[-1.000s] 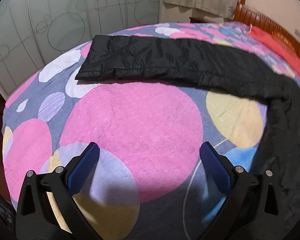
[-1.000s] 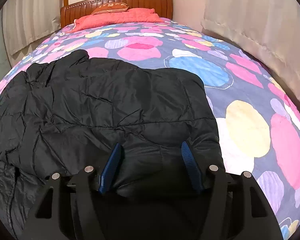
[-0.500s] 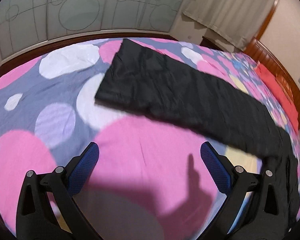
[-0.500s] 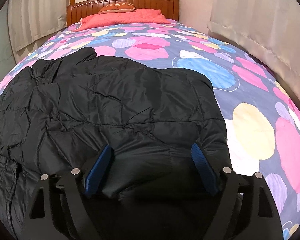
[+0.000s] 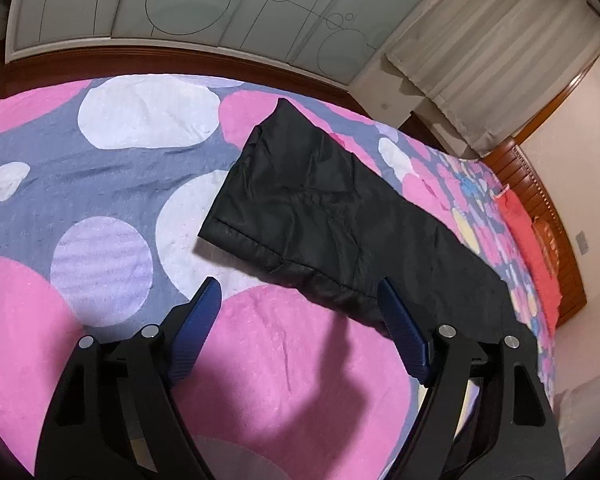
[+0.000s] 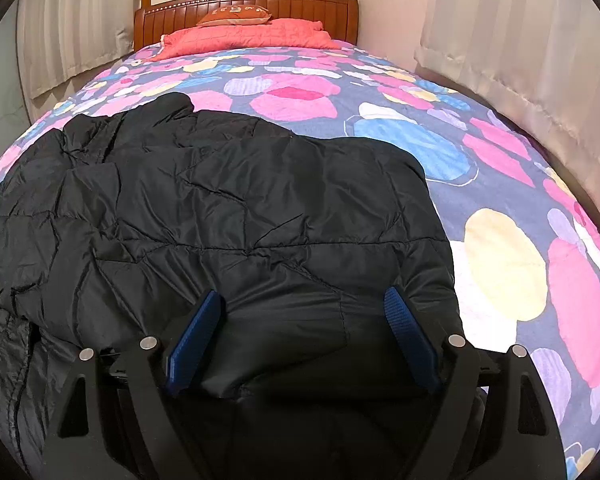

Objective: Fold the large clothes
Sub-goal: 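Close the left tool on the other sleeve's cuff, then lay the sleeve over the jacket body with the left tool and open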

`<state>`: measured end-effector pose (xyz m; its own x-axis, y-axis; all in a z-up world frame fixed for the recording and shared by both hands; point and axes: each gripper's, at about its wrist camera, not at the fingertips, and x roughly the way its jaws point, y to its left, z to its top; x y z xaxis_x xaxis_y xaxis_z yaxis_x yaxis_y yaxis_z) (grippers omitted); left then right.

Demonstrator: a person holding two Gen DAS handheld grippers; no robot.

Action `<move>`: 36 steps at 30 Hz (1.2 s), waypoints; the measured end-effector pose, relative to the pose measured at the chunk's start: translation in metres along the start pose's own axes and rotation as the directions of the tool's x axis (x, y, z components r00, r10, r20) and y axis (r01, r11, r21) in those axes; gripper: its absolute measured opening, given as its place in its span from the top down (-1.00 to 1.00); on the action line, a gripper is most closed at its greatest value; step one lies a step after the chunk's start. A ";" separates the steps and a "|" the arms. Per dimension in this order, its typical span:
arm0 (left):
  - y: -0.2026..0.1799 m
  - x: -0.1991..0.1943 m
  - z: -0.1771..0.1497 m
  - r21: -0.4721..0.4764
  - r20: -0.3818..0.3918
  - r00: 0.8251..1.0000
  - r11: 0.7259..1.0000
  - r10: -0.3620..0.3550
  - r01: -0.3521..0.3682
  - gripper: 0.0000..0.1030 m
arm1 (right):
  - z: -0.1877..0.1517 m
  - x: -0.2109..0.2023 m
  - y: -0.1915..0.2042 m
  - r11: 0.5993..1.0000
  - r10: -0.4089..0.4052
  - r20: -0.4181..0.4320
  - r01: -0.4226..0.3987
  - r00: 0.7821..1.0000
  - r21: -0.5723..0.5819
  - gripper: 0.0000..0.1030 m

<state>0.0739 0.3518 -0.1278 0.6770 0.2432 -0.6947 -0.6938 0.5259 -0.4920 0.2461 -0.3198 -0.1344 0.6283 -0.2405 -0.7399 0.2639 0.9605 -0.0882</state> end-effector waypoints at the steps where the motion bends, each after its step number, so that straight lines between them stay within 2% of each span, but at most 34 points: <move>1: -0.002 0.004 0.003 0.005 0.004 1.000 1.000 0.017 -0.017 -0.55 | 0.000 0.000 0.000 1.000 -0.001 0.000 0.001 1.000 -0.001 -0.61; 4: -0.002 0.015 0.017 -0.038 0.032 0.999 0.999 0.037 -0.036 -0.53 | 0.000 0.000 0.000 1.000 0.000 0.001 0.000 1.000 0.001 -0.61; 6: 0.000 0.019 0.023 -0.058 0.063 0.996 0.996 0.066 -0.062 -0.24 | 0.000 0.000 0.000 1.000 -0.001 0.001 0.001 1.000 0.000 -0.62; 8: 0.005 0.020 0.027 -0.074 0.073 0.995 0.996 0.062 -0.057 0.23 | 0.000 -0.001 0.001 1.000 -0.003 0.001 0.003 1.000 0.000 -0.62; 9: 0.007 0.019 0.028 -0.077 0.076 0.995 0.995 0.062 -0.056 0.33 | 0.000 -0.001 0.001 1.000 -0.002 0.001 0.002 1.000 -0.001 -0.62; 10: 0.008 0.019 0.030 -0.069 0.081 0.995 0.996 0.062 -0.056 0.57 | 0.000 -0.001 0.001 1.000 -0.002 0.002 0.002 1.000 -0.001 -0.62; 11: 0.006 0.020 0.032 -0.055 0.081 0.994 0.996 0.069 -0.064 0.69 | 0.000 -0.001 0.000 1.000 -0.002 0.002 0.002 1.000 -0.001 -0.62; 15: -0.018 0.018 0.032 0.048 0.105 0.990 0.994 0.092 -0.098 0.81 | 0.000 -0.001 0.001 1.000 -0.003 0.002 0.003 1.000 -0.001 -0.62; 20: -0.070 -0.006 0.021 0.218 0.183 0.983 0.973 0.031 -0.071 0.82 | 0.000 0.000 0.001 1.000 -0.002 0.003 0.002 1.000 -0.001 -0.62; 24: -0.124 -0.025 -0.001 0.369 0.201 0.977 0.929 -0.066 -0.013 0.83 | -0.001 0.000 0.001 1.000 -0.001 0.004 0.001 1.000 0.000 -0.62; 27: -0.166 -0.035 -0.027 0.476 0.172 0.974 0.878 -0.145 0.046 0.83 | -0.001 0.000 0.001 1.000 -0.002 0.004 0.002 1.000 0.001 -0.62; 28: -0.189 -0.037 -0.041 0.528 0.153 0.972 0.846 -0.179 0.072 0.83 | -0.001 -0.001 0.001 1.000 -0.001 0.004 0.001 1.000 0.001 -0.62; 33: -0.256 -0.038 -0.101 0.648 0.045 0.966 0.743 -0.255 0.166 0.83 | -0.001 -0.001 0.001 1.000 -0.001 0.005 0.001 1.000 0.002 -0.62; 35: -0.279 -0.041 -0.130 0.695 0.001 0.959 0.689 -0.283 0.203 0.83 | -0.001 -0.001 0.001 1.000 -0.001 0.006 0.001 1.000 0.003 -0.62; 36: -0.295 -0.042 -0.149 0.724 -0.022 0.954 0.654 -0.298 0.221 0.84 | -0.001 -0.001 0.001 1.000 -0.001 0.006 0.001 1.000 0.003 -0.62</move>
<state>0.2133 0.0655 -0.0315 0.8471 0.0576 -0.5283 -0.1263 0.9874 -0.0949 0.2452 -0.3184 -0.1345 0.6322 -0.2423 -0.7360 0.2666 0.9599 -0.0870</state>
